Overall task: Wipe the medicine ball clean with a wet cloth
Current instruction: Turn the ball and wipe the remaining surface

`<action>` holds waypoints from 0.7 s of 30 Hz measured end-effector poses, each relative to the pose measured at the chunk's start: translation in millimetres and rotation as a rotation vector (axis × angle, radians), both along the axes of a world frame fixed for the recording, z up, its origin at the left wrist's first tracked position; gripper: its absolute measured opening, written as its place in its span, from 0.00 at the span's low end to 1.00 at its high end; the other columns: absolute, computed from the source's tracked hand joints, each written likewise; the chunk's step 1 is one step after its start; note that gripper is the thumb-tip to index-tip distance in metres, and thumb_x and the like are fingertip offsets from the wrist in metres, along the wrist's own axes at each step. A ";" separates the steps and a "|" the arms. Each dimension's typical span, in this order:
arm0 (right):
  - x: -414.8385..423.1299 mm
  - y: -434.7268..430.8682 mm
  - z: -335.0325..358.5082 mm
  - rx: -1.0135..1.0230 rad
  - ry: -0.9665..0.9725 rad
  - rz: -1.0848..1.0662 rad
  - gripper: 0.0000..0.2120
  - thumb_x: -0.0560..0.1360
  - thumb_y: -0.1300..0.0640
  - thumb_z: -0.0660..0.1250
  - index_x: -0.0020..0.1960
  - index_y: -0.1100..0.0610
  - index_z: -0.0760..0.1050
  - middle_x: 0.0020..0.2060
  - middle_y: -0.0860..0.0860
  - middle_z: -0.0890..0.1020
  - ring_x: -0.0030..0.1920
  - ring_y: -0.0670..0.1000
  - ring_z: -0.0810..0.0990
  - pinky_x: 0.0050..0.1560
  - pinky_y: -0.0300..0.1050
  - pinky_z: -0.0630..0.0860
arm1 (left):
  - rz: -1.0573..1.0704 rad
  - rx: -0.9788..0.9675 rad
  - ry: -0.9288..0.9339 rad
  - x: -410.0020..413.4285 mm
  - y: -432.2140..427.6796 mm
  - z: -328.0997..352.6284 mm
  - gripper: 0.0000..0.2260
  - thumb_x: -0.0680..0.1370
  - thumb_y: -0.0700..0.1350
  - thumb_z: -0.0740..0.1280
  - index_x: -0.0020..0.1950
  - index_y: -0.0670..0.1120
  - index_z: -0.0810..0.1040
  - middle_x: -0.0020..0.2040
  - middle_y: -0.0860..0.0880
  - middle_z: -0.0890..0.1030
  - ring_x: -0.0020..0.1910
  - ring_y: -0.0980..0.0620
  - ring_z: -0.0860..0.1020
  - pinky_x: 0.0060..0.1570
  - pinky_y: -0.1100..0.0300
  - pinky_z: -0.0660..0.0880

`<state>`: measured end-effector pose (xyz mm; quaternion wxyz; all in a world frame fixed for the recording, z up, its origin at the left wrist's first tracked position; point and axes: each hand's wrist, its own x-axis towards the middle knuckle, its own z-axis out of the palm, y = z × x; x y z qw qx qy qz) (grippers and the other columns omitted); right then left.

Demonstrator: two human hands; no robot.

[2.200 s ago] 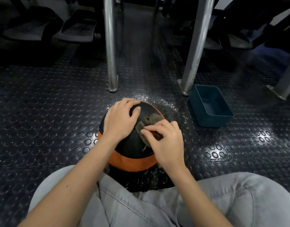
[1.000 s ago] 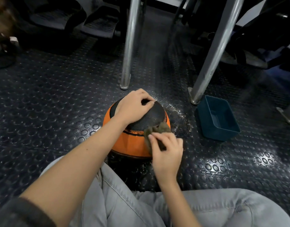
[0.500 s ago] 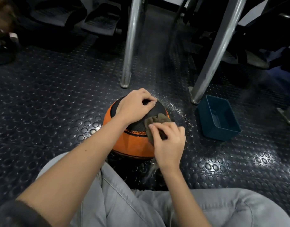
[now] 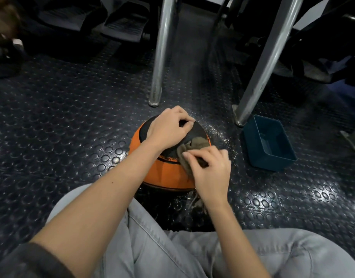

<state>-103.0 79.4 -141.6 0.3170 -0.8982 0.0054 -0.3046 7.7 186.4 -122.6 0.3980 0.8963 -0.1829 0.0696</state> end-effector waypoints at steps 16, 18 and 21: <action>30.3 -18.4 13.2 0.137 0.070 0.017 0.01 0.71 0.53 0.73 0.41 0.49 0.83 0.38 0.41 0.78 0.45 0.51 0.74 0.49 0.40 0.69 | -0.156 -0.164 0.085 -1.7 20.3 7.9 0.17 0.74 0.49 0.71 0.62 0.48 0.78 0.63 0.51 0.76 0.66 0.53 0.71 0.65 0.64 0.62; 42.4 -25.6 18.5 0.154 0.098 0.045 0.01 0.71 0.54 0.73 0.41 0.49 0.82 0.37 0.39 0.77 0.47 0.51 0.74 0.48 0.31 0.66 | -0.225 0.098 0.118 -10.4 30.6 2.4 0.33 0.70 0.58 0.72 0.72 0.53 0.66 0.73 0.57 0.64 0.74 0.57 0.57 0.72 0.55 0.49; 58.8 -31.3 24.2 0.104 0.149 0.089 0.01 0.71 0.54 0.73 0.41 0.50 0.83 0.38 0.42 0.78 0.46 0.48 0.74 0.48 0.32 0.66 | -0.236 0.244 0.112 -16.1 37.4 -5.0 0.45 0.66 0.61 0.74 0.76 0.57 0.54 0.76 0.61 0.52 0.75 0.59 0.44 0.72 0.50 0.38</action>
